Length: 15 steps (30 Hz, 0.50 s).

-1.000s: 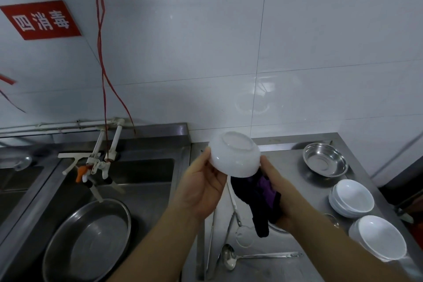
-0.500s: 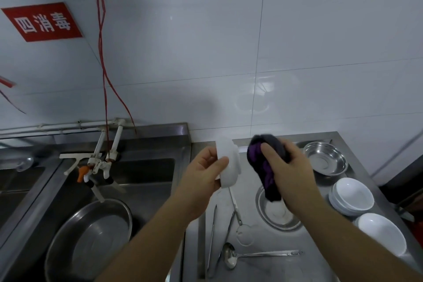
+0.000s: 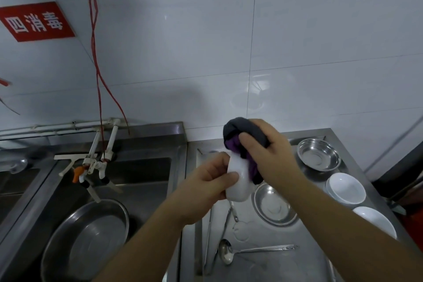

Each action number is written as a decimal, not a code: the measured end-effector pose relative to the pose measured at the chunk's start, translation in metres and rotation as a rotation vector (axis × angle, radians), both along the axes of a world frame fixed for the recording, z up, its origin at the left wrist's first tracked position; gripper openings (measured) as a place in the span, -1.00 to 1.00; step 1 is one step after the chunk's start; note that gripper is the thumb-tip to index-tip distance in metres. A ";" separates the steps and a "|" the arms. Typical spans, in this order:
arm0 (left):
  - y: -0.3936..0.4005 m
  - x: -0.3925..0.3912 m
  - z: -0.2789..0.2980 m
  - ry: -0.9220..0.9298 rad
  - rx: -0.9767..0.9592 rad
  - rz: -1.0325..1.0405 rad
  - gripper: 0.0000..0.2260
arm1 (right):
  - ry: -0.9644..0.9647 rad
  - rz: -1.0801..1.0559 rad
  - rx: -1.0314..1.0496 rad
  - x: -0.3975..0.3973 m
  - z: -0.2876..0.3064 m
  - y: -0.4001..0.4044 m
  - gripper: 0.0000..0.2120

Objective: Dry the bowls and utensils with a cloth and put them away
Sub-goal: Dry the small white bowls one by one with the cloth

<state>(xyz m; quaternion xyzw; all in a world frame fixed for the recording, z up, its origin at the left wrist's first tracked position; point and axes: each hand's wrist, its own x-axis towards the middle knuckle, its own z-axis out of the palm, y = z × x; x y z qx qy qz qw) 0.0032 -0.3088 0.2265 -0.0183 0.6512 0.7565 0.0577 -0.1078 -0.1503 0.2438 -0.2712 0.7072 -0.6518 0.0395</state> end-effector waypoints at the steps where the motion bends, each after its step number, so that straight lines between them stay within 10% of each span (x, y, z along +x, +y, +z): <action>1: 0.000 0.001 0.003 0.014 -0.012 -0.015 -0.76 | -0.107 -0.011 -0.085 -0.003 0.001 -0.001 -0.76; 7: 0.003 0.002 0.014 0.111 0.102 -0.017 -0.72 | -0.944 0.016 -0.406 -0.003 -0.007 0.005 -0.60; 15: 0.018 -0.001 0.015 0.148 -0.052 0.131 -0.78 | -1.210 0.049 -0.576 0.008 -0.020 -0.002 -0.61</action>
